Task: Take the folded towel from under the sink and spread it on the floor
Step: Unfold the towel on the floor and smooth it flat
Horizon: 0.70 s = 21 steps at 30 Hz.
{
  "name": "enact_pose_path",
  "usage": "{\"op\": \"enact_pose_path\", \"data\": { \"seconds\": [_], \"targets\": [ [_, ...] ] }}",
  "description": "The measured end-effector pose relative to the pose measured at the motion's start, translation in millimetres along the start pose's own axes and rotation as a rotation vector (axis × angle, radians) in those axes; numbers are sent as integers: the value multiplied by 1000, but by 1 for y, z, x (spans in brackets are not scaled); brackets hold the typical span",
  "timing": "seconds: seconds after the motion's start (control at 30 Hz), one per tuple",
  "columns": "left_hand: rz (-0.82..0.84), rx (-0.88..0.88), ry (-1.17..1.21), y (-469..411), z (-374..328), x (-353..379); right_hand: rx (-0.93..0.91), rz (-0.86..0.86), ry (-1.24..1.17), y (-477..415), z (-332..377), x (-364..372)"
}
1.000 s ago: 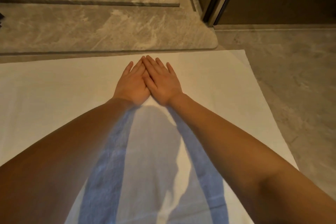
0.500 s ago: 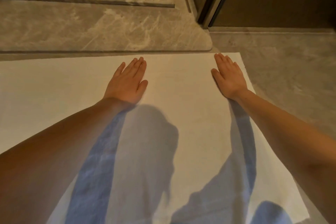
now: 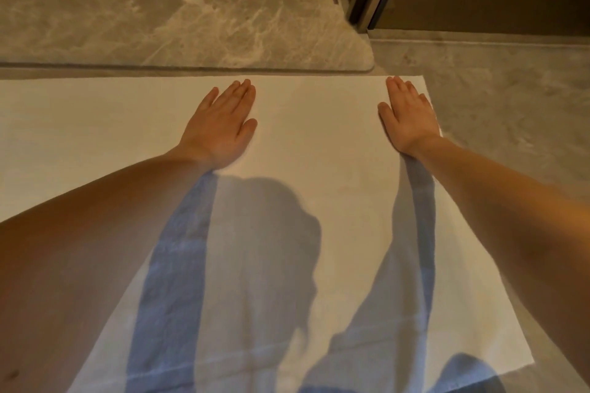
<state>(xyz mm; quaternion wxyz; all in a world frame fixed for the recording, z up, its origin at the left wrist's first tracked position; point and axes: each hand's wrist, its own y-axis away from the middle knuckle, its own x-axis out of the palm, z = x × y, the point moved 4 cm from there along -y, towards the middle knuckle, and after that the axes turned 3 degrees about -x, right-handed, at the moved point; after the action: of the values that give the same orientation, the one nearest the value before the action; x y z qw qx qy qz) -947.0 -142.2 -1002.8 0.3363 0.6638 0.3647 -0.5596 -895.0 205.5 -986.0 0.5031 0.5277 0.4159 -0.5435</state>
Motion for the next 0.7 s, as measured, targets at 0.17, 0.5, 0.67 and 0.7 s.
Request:
{"op": "enact_pose_path", "data": {
  "seconds": [0.17, 0.5, 0.67, 0.7],
  "targets": [
    [8, -2, -20, 2, 0, -1, 13, -66, -82, 26, 97, 0],
    [5, 14, 15, 1, -4, -3, -226, -27, -153, 90, 192, 36],
    [0, 29, 20, 2, -2, -4, -101, -50, -84, 107, 74, 25],
    [1, 28, 22, 2, -3, -4, -54, -50, -92, 111, 58, 24]
  ]
}}
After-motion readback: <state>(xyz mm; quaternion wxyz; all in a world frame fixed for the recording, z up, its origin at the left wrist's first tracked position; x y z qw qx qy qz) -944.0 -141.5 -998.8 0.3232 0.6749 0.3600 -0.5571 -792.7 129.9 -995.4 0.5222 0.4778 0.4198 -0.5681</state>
